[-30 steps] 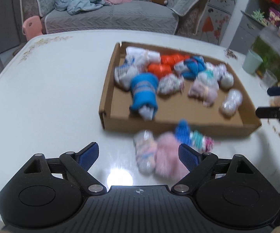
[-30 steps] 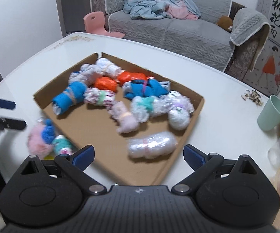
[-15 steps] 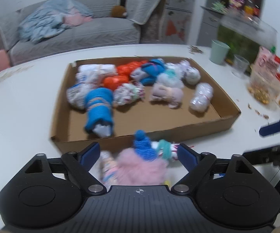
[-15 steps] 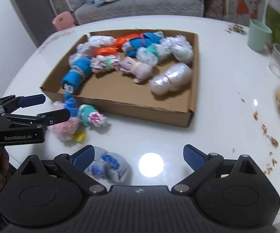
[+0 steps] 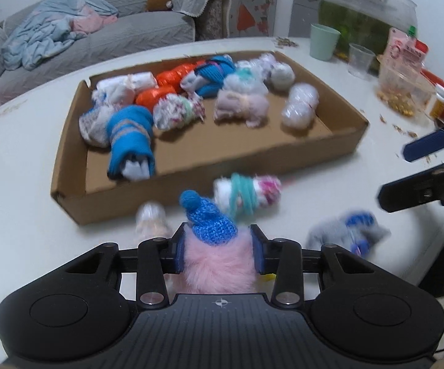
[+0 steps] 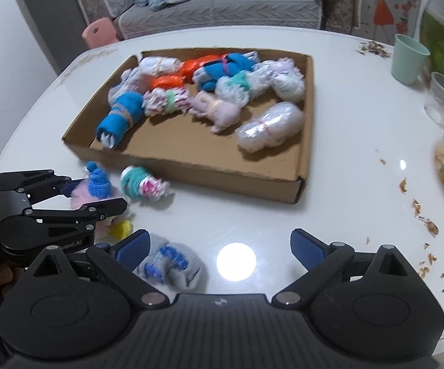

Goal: Organize objects
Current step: 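Grasp the pink fluffy bundle with left tool while right tool grasps grey sock bundle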

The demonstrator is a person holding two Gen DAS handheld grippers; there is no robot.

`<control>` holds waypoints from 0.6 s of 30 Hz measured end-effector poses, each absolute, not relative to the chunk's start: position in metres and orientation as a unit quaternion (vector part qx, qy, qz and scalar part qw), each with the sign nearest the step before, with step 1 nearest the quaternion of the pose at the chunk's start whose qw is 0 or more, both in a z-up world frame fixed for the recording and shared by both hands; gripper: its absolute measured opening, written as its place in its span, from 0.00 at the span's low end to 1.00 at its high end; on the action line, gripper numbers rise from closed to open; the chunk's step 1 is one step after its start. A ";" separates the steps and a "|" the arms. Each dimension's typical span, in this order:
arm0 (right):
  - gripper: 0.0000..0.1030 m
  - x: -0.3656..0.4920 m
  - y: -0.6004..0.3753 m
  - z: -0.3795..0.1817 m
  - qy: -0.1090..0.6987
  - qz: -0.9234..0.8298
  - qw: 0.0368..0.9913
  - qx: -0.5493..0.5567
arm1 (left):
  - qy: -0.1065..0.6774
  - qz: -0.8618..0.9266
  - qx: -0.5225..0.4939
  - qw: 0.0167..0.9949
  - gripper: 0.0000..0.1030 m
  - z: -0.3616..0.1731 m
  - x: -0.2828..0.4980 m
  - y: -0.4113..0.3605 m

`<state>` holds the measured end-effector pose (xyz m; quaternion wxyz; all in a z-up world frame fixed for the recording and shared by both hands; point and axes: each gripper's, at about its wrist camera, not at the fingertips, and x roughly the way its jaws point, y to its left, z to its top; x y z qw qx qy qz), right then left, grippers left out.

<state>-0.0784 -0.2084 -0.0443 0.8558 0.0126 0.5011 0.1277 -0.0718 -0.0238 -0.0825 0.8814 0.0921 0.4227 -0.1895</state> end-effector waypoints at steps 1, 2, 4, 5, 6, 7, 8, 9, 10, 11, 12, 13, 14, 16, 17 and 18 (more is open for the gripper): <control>0.94 -0.080 -0.204 -0.047 0.505 0.133 0.852 0.009 | 0.421 -0.191 0.097 0.882 0.45 -0.082 -0.077 -0.024; 0.94 -0.081 -0.201 -0.049 0.508 0.139 0.850 0.005 | 0.418 -0.193 0.100 0.882 0.45 -0.081 -0.082 -0.024; 0.94 -0.085 -0.193 -0.053 0.512 0.151 0.846 -0.003 | 0.413 -0.197 0.106 0.883 0.46 -0.079 -0.093 -0.023; 0.94 -0.086 -0.189 -0.055 0.512 0.156 0.844 -0.006 | 0.410 -0.198 0.111 0.883 0.46 -0.080 -0.098 -0.023; 0.94 -0.086 -0.186 -0.057 0.513 0.161 0.843 -0.009 | 0.408 -0.198 0.116 0.884 0.47 -0.080 -0.102 -0.022; 0.94 -0.086 -0.183 -0.059 0.514 0.164 0.842 -0.011 | 0.407 -0.197 0.115 0.884 0.47 -0.081 -0.105 -0.021; 0.94 -0.085 -0.181 -0.062 0.516 0.163 0.841 -0.012 | 0.408 -0.196 0.109 0.885 0.47 -0.081 -0.106 -0.019; 0.94 -0.084 -0.180 -0.065 0.518 0.163 0.840 -0.014 | 0.410 -0.193 0.099 0.886 0.48 -0.081 -0.106 -0.016; 0.93 -0.083 -0.179 -0.067 0.519 0.161 0.839 -0.015 | 0.413 -0.189 0.090 0.887 0.48 -0.081 -0.106 -0.012; 0.93 -0.081 -0.178 -0.070 0.521 0.160 0.839 -0.014 | 0.416 -0.186 0.081 0.887 0.48 -0.081 -0.105 -0.009; 0.92 -0.079 -0.177 -0.072 0.522 0.160 0.838 -0.012 | 0.419 -0.183 0.072 0.887 0.48 -0.080 -0.105 -0.005; 0.91 -0.079 -0.177 -0.074 0.522 0.160 0.838 -0.011 | 0.422 -0.179 0.065 0.886 0.49 -0.080 -0.105 -0.002; 0.91 -0.078 -0.176 -0.077 0.525 0.161 0.836 -0.010 | 0.424 -0.173 0.056 0.887 0.50 -0.080 -0.105 0.001; 0.87 -0.078 -0.173 -0.081 0.531 0.161 0.832 -0.012 | 0.432 -0.159 0.030 0.887 0.53 -0.082 -0.103 0.011; 0.86 -0.078 -0.171 -0.083 0.532 0.162 0.831 -0.016 | 0.437 -0.152 0.020 0.886 0.55 -0.084 -0.102 0.015; 0.84 -0.079 -0.170 -0.084 0.533 0.164 0.830 -0.020 | 0.441 -0.146 0.014 0.886 0.57 -0.086 -0.100 0.018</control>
